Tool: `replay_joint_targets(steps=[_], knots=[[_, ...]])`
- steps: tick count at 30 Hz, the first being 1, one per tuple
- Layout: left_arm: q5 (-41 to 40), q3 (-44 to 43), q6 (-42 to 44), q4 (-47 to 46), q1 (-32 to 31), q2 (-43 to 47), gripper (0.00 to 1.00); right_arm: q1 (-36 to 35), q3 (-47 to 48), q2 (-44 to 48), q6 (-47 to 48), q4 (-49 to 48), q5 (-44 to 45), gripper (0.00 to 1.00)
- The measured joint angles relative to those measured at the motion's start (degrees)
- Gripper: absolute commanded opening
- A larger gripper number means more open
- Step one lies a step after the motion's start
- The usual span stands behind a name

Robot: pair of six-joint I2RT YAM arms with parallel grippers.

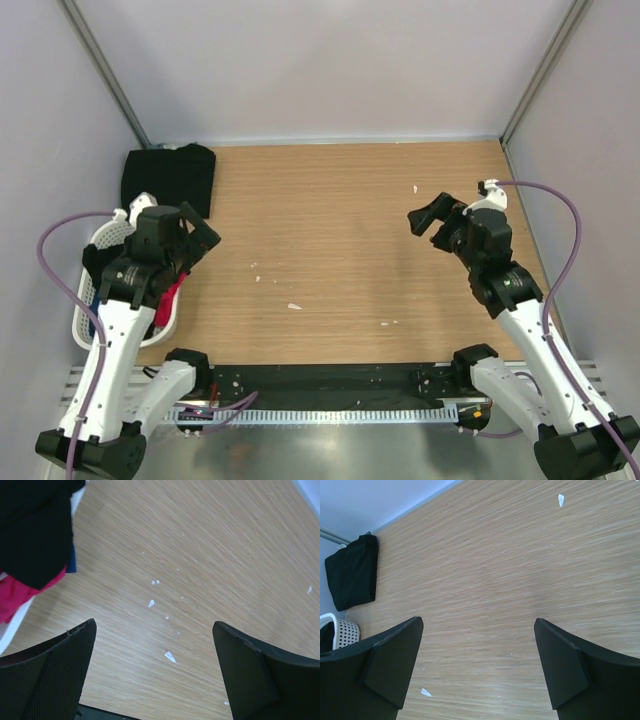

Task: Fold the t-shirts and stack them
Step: Grab the tshirt from the pile

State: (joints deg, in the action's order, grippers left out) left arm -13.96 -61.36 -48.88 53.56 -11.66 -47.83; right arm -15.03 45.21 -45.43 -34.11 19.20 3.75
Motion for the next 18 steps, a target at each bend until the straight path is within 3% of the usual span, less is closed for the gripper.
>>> replay_joint_targets(steps=[3,9,14,18], knots=[[-1.22,-2.29,0.76,1.90,3.34,-3.15,1.00,0.00,0.00,0.09,0.11,0.00,0.85,1.00],[-0.24,-7.93,5.16,3.54,17.70,-10.62,1.00,0.00,0.04,1.20,0.13,-0.50,1.27,0.99],[1.11,-4.00,7.58,3.41,36.04,-9.86,1.00,0.00,0.22,1.95,-0.28,-1.25,1.64,1.00],[1.11,0.85,7.23,2.86,41.55,-10.10,1.00,0.00,0.20,1.53,-0.46,-1.40,1.55,1.00]])
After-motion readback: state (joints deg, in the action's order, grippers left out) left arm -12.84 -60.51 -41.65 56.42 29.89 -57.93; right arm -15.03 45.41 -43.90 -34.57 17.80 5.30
